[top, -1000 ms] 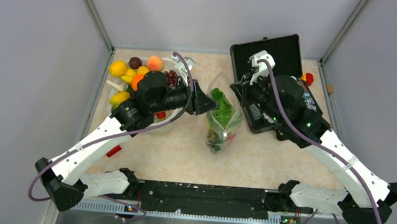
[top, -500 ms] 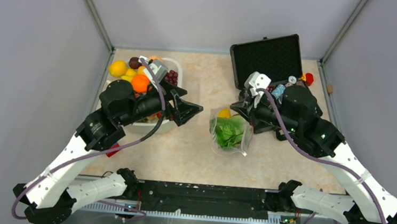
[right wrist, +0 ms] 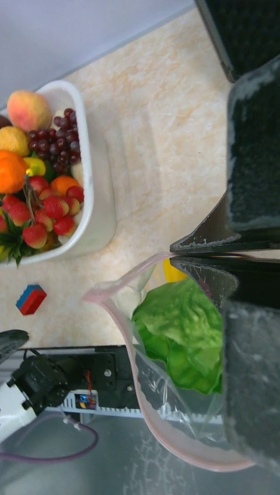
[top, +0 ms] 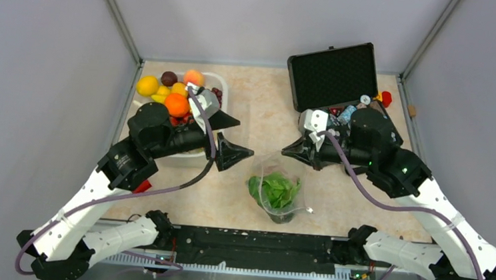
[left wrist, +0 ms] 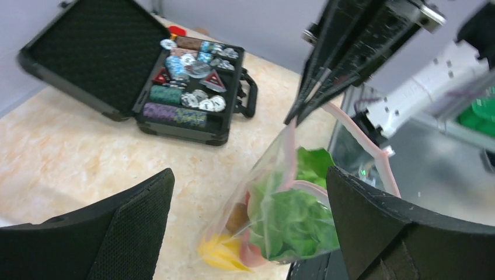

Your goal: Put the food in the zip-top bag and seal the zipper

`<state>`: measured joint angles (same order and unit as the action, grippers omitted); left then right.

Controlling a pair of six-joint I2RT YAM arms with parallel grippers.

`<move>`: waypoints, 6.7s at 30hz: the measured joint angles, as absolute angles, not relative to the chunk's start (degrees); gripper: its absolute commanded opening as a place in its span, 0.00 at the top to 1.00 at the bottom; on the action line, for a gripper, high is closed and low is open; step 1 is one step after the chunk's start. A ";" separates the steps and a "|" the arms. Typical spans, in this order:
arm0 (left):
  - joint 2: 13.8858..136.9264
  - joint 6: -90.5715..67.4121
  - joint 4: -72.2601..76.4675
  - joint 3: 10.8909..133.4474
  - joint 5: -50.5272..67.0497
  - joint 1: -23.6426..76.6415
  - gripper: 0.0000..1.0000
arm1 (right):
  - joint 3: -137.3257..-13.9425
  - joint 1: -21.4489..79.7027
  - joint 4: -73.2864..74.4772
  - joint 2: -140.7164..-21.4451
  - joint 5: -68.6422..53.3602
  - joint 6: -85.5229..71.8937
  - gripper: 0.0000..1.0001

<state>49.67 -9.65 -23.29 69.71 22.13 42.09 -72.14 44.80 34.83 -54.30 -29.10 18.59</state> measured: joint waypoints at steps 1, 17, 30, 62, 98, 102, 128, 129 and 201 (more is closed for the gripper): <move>49.91 -8.19 -23.20 69.58 24.23 42.09 0.01 | -72.31 44.80 35.59 -54.76 -30.22 19.59 1.00; 44.49 14.22 -19.55 55.44 34.87 42.09 0.01 | -69.34 44.80 35.48 -55.44 -34.83 27.38 1.00; 50.15 26.24 -32.40 62.57 37.87 42.09 0.03 | -67.96 44.80 35.55 -53.58 -38.92 27.66 1.00; 53.49 27.35 -24.03 60.62 53.60 42.09 0.59 | -65.98 44.80 32.47 -52.66 -40.23 25.23 1.00; 52.47 15.86 -13.63 55.55 39.05 42.09 1.00 | -59.83 44.75 20.32 -48.80 -23.44 11.99 0.37; 52.03 10.39 -8.93 53.01 31.68 42.02 1.00 | -56.97 44.40 16.58 -44.60 -8.91 4.73 0.35; 55.35 -1.26 -4.78 52.82 7.62 39.77 1.00 | -20.14 14.09 -1.76 -15.07 -22.15 -30.37 0.41; 55.35 -1.37 -4.80 52.80 7.60 39.72 1.00 | -19.35 14.09 -4.38 -14.52 -23.64 -31.11 0.43; 50.09 0.99 -9.54 52.03 11.09 34.87 1.00 | -25.82 21.28 -10.76 -26.76 -32.47 -9.26 0.42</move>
<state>50.09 0.99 -9.54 52.03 11.09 34.87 -25.82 21.28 -10.76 -26.76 -32.47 -9.26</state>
